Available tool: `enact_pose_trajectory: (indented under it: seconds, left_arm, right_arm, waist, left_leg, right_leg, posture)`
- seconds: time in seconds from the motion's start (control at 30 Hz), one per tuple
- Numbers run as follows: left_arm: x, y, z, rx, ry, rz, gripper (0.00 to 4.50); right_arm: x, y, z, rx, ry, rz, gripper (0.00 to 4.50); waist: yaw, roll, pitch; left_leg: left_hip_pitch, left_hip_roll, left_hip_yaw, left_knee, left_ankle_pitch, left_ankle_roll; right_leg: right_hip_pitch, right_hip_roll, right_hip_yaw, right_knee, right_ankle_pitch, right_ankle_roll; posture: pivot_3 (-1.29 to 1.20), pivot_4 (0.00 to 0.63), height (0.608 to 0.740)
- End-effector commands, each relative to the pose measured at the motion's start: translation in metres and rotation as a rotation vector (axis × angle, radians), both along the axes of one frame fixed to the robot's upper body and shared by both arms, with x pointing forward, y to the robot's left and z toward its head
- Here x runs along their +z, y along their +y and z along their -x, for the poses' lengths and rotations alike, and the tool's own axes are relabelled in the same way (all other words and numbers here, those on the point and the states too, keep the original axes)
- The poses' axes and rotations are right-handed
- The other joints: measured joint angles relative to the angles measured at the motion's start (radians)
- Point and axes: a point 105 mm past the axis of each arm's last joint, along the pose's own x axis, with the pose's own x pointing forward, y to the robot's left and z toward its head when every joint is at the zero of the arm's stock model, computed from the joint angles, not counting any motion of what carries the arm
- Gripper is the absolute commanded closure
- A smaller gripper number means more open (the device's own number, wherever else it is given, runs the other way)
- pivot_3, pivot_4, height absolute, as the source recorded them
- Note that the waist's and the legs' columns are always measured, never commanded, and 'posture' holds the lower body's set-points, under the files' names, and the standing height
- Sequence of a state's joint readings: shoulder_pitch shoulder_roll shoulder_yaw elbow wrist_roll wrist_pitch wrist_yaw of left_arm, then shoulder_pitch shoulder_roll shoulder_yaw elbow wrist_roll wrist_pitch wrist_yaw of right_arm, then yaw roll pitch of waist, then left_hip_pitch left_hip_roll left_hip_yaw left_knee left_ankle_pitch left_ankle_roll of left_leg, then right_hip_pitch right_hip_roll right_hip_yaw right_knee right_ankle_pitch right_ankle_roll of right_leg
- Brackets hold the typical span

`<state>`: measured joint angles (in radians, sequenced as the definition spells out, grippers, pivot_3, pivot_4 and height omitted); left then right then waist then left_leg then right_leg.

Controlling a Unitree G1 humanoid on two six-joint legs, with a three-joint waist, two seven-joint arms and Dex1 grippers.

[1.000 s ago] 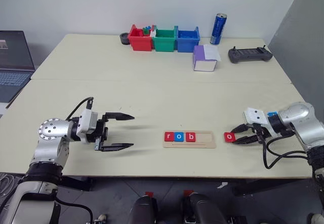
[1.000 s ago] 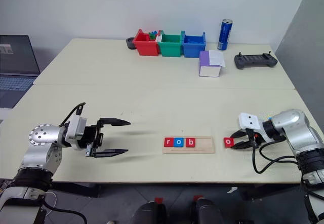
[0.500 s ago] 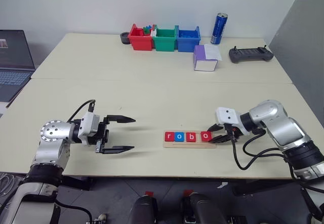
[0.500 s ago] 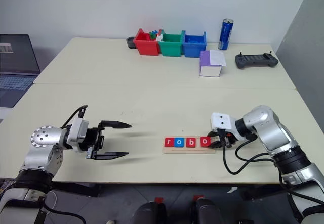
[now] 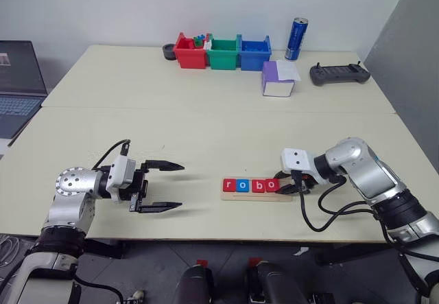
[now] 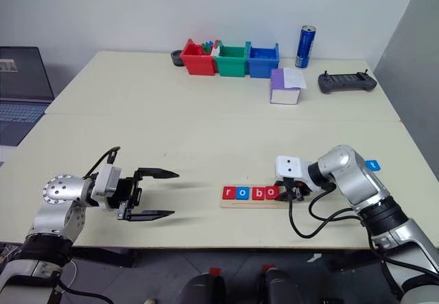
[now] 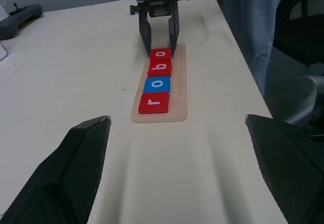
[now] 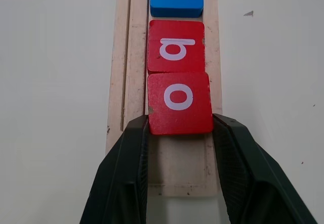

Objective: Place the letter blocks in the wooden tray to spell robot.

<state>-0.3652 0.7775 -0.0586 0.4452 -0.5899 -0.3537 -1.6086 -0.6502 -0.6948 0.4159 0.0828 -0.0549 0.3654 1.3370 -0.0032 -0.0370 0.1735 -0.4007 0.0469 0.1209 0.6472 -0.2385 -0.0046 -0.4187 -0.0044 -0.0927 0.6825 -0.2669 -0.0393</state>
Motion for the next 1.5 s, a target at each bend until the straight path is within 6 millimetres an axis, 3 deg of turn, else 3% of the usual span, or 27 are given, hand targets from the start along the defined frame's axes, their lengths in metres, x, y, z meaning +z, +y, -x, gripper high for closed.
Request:
enact_pose_trajectory:
  seconds: [0.03, 0.47, 0.77, 1.5]
  left_arm:
    - [0.008, 0.0, 0.0, -0.003, -0.037, 0.006, 0.0]
    - [0.007, 0.0, 0.0, -0.001, -0.033, 0.004, 0.0]
    - [0.007, 0.001, -0.002, 0.006, -0.036, -0.001, 0.0]
    - [0.003, 0.001, -0.002, 0.01, -0.031, -0.004, 0.0]
  right_arm:
    - [0.006, 0.007, 0.001, 0.027, -0.014, 0.003, 3.06]
    - [0.013, 0.022, 0.002, 0.023, 0.007, -0.011, 3.06]
    - [0.016, 0.01, -0.001, 0.015, -0.01, 0.01, 3.06]
    - [0.011, 0.017, 0.003, 0.052, -0.013, 0.015, 3.06]
  waist:
    - [0.0, 0.0, 0.0]
    - [-0.002, 0.0, 0.0]
    - [-0.002, 0.0, 0.0]
    - [-0.002, 0.0, 0.0]
  left_leg:
    - [0.0, 0.0, 0.0, 0.0, 0.0, 0.0]
    - [0.0, 0.0, 0.0, 0.0, 0.0, 0.0]
    - [0.0, 0.0, 0.0, 0.0, 0.0, 0.0]
    - [0.0, 0.0, 0.0, 0.0, 0.0, 0.0]
  right_leg:
    - [0.0, 0.0, 0.0, 0.0, 0.0, 0.0]
    - [0.0, 0.0, 0.0, 0.0, 0.0, 0.0]
    - [0.0, 0.0, 0.0, 0.0, 0.0, 0.0]
    - [0.0, 0.0, 0.0, 0.0, 0.0, 0.0]
  posture:
    - [0.0, 0.15, 0.74]
    - [0.0, 0.15, 0.74]
    - [0.0, 0.15, 0.74]
    - [0.0, 0.15, 0.74]
